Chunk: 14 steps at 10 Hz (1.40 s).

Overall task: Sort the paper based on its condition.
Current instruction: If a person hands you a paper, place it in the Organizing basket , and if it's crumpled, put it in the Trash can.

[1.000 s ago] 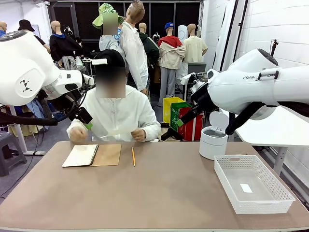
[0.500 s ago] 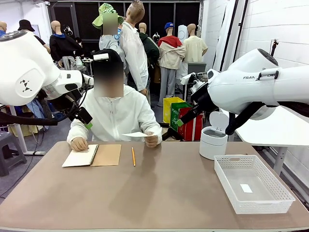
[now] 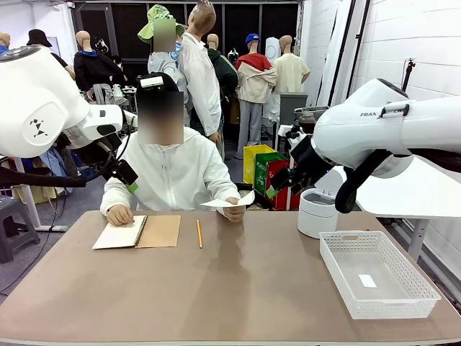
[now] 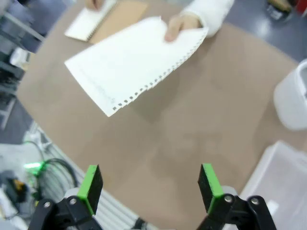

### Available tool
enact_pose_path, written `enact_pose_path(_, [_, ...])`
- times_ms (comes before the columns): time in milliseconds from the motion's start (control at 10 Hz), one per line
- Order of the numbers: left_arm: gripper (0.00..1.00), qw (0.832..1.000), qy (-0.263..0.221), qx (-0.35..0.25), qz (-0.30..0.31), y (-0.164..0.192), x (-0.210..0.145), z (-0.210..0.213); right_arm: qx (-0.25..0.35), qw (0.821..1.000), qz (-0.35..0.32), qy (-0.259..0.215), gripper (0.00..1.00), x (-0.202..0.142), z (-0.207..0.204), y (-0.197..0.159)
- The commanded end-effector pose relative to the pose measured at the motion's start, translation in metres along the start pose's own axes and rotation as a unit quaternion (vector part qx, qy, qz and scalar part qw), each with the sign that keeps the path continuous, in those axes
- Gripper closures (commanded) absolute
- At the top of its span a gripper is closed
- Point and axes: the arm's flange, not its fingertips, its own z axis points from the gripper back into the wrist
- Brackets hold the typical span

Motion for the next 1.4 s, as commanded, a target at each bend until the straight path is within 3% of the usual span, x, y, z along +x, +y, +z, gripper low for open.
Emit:
enact_pose_path(0, [0.0,1.0,-0.001,0.0,-0.001,0.001,0.0,0.0,0.053,0.993,-0.106,-0.001,0.0,-0.005,-0.012,-0.002])
enact_pose_path(200, [0.0,1.0,-0.001,0.0,-0.001,0.001,0.0,0.0,0.069,0.989,-0.132,0.003,0.0,-0.014,-0.022,-0.008])
enact_pose_path(300, [0.0,1.0,-0.001,0.0,-0.001,0.001,0.0,0.0,0.021,0.995,-0.097,-0.013,0.0,-0.013,-0.019,-0.006])
enact_pose_path(400, [0.0,1.0,-0.001,0.0,-0.001,0.001,0.0,0.0,0.062,0.991,-0.119,0.014,0.0,-0.01,-0.018,-0.01])
enact_pose_path(900, [0.0,1.0,-0.001,0.0,-0.001,0.001,0.0,0.0,0.052,0.992,-0.118,0.013,0.0,-0.01,-0.019,-0.009])
enact_pose_path(1100, [0.0,1.0,-0.001,0.0,-0.001,0.001,0.0,0.0,0.092,0.957,-0.275,0.032,0.0,-0.009,-0.034,-0.035])
enact_pose_path(1300, [0.0,1.0,-0.001,0.0,-0.001,0.001,0.0,0.0,0.142,0.907,-0.393,0.054,0.0,-0.018,-0.047,-0.061])
